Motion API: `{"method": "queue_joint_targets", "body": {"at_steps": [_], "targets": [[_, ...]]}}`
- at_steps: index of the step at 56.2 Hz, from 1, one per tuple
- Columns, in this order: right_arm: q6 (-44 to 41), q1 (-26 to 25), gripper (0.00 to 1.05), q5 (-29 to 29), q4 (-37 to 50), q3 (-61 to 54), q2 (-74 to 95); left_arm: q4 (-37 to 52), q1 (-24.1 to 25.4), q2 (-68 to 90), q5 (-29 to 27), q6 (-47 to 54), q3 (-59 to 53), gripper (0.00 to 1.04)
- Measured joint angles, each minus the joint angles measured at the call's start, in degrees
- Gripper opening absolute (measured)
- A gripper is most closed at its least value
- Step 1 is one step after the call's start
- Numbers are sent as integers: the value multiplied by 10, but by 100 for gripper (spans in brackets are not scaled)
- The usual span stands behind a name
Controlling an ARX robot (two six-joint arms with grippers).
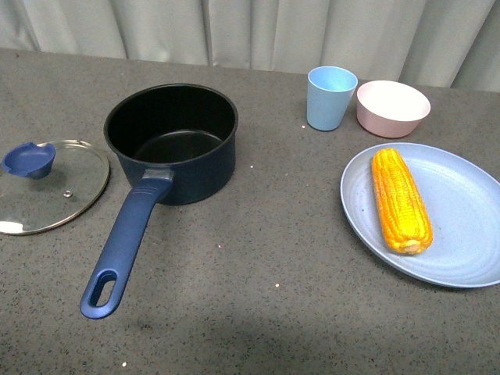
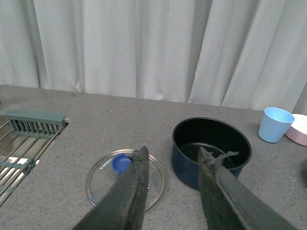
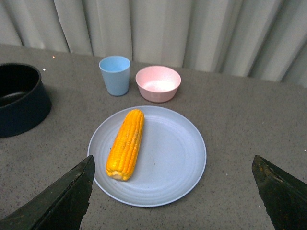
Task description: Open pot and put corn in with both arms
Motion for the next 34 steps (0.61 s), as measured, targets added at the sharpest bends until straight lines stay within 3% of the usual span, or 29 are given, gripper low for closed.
{"method": "queue_joint_targets", "body": {"at_steps": [11,18,26,34], "targets": [[13,58,96,50,155,87,300,0,0,0,0,0,0,81],[43,80,96,80,166,154,484,0,0,0,0,0,0,100],[100,106,96,102,139,257,688,0,0,0,0,0,0,98],[144,122,96,109,113,331,791,0,0,0,0,0,0,98]]}}
